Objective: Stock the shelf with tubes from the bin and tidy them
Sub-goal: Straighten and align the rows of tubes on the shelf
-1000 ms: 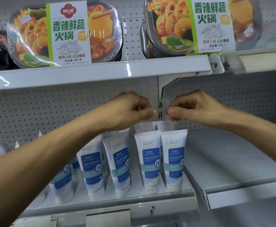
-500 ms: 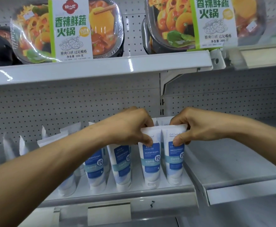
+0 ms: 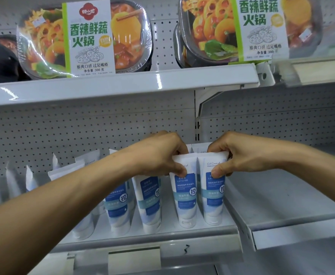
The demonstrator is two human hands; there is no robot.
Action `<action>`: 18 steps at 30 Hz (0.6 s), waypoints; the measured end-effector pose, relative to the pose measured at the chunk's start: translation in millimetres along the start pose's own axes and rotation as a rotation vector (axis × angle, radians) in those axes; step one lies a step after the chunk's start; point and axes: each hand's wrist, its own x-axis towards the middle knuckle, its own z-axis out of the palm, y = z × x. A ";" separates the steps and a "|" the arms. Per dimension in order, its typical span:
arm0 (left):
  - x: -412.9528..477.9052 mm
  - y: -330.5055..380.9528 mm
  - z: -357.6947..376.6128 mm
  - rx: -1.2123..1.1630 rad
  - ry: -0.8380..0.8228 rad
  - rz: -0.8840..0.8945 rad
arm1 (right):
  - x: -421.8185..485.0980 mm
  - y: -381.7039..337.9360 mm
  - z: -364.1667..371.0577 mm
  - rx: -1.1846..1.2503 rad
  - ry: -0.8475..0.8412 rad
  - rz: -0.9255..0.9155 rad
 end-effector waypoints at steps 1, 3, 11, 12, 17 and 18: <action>-0.4 0.2 -0.4 -0.003 -0.003 0.002 | 0.0 -0.1 -0.2 -0.003 -0.001 -0.002; -0.8 1.0 -1.4 -0.003 -0.009 0.005 | 0.1 -0.3 -0.7 -0.011 -0.004 -0.002; -3.0 1.7 -2.3 0.002 -0.017 -0.005 | 1.1 2.3 0.1 -0.051 -0.001 0.007; -3.3 1.9 -2.6 0.006 -0.016 -0.011 | 0.8 2.4 -0.3 -0.061 0.002 0.002; -4.6 4.8 -2.9 0.048 -0.019 -0.013 | -1.5 -1.0 -0.9 -0.062 0.030 -0.018; -5.4 5.7 -4.0 0.059 -0.013 -0.013 | -1.8 -1.9 -1.2 -0.056 0.044 -0.021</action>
